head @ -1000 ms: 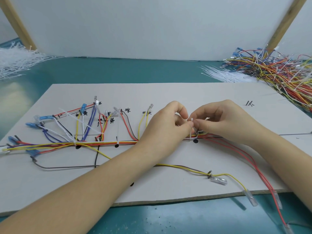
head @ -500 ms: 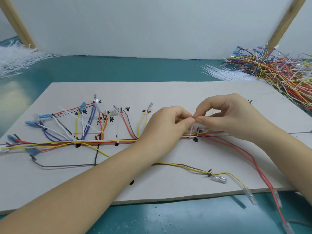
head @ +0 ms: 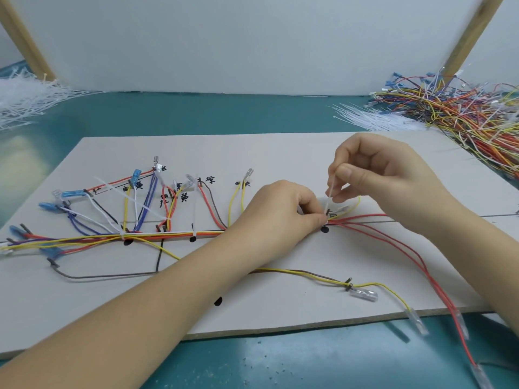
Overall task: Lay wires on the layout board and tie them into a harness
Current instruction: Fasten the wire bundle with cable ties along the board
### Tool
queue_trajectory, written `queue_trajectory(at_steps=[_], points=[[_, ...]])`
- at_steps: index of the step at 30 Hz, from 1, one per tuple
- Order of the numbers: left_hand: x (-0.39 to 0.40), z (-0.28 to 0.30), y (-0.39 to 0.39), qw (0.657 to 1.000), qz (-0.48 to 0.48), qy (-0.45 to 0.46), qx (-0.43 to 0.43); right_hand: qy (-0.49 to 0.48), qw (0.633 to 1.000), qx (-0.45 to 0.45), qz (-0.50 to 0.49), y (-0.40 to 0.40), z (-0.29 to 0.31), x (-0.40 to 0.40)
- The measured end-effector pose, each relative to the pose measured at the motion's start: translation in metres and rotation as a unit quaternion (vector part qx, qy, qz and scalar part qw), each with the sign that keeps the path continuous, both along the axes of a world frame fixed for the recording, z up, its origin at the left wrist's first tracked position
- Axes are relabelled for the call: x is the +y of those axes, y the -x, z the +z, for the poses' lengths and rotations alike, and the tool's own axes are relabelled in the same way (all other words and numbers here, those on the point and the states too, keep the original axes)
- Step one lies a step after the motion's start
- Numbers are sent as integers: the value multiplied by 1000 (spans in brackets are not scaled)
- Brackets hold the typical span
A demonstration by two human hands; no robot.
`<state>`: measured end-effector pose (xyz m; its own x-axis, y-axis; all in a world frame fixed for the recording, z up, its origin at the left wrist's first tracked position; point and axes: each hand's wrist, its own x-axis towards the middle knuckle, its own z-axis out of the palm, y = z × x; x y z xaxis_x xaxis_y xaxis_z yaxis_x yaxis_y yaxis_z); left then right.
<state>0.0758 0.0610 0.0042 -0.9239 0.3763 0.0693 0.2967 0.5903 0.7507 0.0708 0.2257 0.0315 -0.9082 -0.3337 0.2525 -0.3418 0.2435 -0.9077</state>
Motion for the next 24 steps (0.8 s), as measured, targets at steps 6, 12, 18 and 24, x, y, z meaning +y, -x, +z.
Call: queue_trajectory(at_steps=[6, 12, 18, 24], points=[[3, -1, -3, 995, -18, 58, 73, 93, 992, -78, -15, -3, -2, -16], [3, -2, -8, 992, -17, 75, 97, 96, 963, -250, 12, 13, 8, -2], [3, -6, -9, 986, -25, 104, 124, -272, 931, -12, -241, 92, 2, 40], [2, -10, -9, 981, -32, 113, 153, -501, 814, 55, -290, 180, -4, 82]])
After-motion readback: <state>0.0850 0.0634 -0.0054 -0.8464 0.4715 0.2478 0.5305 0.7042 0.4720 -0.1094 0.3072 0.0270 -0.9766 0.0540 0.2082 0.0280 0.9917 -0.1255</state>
